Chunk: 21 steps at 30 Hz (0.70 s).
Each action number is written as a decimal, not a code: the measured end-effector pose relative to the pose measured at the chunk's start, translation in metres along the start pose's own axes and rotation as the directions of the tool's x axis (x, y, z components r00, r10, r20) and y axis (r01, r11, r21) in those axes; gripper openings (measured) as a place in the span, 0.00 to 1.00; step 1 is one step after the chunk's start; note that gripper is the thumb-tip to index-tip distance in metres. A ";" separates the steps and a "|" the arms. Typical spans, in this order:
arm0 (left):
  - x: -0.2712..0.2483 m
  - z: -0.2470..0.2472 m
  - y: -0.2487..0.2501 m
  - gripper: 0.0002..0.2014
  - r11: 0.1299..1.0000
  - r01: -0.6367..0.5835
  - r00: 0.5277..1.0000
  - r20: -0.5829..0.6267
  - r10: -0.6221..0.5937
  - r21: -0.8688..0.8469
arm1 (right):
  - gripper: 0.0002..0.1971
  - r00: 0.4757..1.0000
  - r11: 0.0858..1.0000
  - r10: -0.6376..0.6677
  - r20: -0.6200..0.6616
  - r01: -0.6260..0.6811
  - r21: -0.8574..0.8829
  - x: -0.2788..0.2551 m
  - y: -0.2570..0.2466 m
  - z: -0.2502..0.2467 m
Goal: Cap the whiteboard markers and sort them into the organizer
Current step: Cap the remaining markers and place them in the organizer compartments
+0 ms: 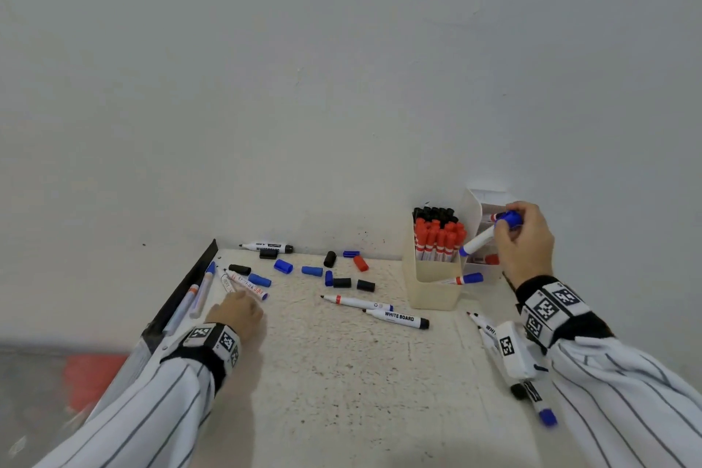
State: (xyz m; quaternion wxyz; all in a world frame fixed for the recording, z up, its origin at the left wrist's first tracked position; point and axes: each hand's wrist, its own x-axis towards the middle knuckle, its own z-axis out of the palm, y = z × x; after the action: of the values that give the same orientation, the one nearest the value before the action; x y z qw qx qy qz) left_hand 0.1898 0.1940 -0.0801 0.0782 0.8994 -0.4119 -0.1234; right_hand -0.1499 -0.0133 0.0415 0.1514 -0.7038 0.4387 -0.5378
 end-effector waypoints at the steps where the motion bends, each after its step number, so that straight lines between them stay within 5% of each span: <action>1: 0.001 -0.001 0.000 0.16 1.000 0.001 1.000 -0.021 -0.001 0.008 | 0.11 0.999 1.000 0.008 -0.031 -0.009 -0.019 0.004 0.005 -0.005; 11: 0.004 -0.009 0.002 0.12 0.962 0.274 0.961 -0.031 -0.273 0.003 | 0.10 0.995 0.987 0.063 0.072 -0.051 -0.151 -0.005 0.060 -0.007; 21: 0.000 -0.009 0.003 0.26 0.857 0.319 0.924 -0.071 -0.377 -0.405 | 0.10 0.980 0.968 0.031 0.195 0.019 -0.249 -0.005 0.087 0.010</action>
State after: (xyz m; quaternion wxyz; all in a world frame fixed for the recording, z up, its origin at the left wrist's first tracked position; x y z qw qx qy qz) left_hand 0.1907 0.1925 -0.0705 0.2606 0.9324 -0.2028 -0.1473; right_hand -0.1810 -0.0613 -0.0248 0.1062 -0.7658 0.4879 -0.4053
